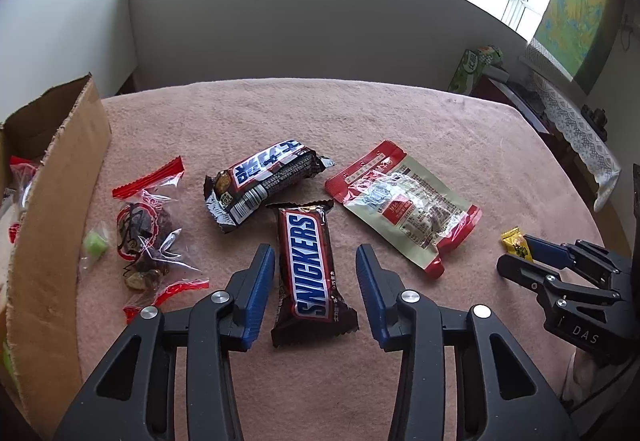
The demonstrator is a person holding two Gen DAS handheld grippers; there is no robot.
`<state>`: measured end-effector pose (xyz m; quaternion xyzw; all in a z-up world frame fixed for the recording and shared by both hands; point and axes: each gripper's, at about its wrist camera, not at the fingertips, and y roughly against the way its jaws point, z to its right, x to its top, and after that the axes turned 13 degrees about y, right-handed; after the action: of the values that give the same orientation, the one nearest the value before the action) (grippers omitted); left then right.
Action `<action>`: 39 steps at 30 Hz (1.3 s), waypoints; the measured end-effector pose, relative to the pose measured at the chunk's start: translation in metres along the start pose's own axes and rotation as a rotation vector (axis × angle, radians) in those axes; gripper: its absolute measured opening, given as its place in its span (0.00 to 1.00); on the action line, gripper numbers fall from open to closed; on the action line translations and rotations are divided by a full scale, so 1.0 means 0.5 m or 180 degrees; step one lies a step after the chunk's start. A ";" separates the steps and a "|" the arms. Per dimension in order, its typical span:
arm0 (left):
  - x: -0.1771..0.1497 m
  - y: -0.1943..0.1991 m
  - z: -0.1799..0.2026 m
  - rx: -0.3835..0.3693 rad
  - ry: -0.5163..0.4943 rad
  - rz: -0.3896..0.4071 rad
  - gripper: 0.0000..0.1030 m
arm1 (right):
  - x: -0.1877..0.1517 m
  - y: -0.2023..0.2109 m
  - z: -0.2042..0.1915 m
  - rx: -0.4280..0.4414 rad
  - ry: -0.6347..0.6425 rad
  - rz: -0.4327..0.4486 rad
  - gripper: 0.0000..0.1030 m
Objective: Organize snacks
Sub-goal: 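Grasp the Snickers bar with the left gripper while the right grasps the yellow candy, then carry the Snickers bar into the box with the left gripper while the right drops the yellow candy there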
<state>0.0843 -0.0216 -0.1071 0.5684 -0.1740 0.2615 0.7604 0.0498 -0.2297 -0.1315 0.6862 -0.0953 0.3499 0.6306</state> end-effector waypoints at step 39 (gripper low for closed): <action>0.000 0.173 -0.066 -0.0159 0.0256 0.0685 0.26 | 0.109 0.106 -0.118 0.0356 0.0133 0.0574 0.23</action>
<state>0.0315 0.0286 -0.0498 0.5164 -0.2099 0.3598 0.7482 0.0387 -0.1678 -0.0586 0.7015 -0.1239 0.4242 0.5591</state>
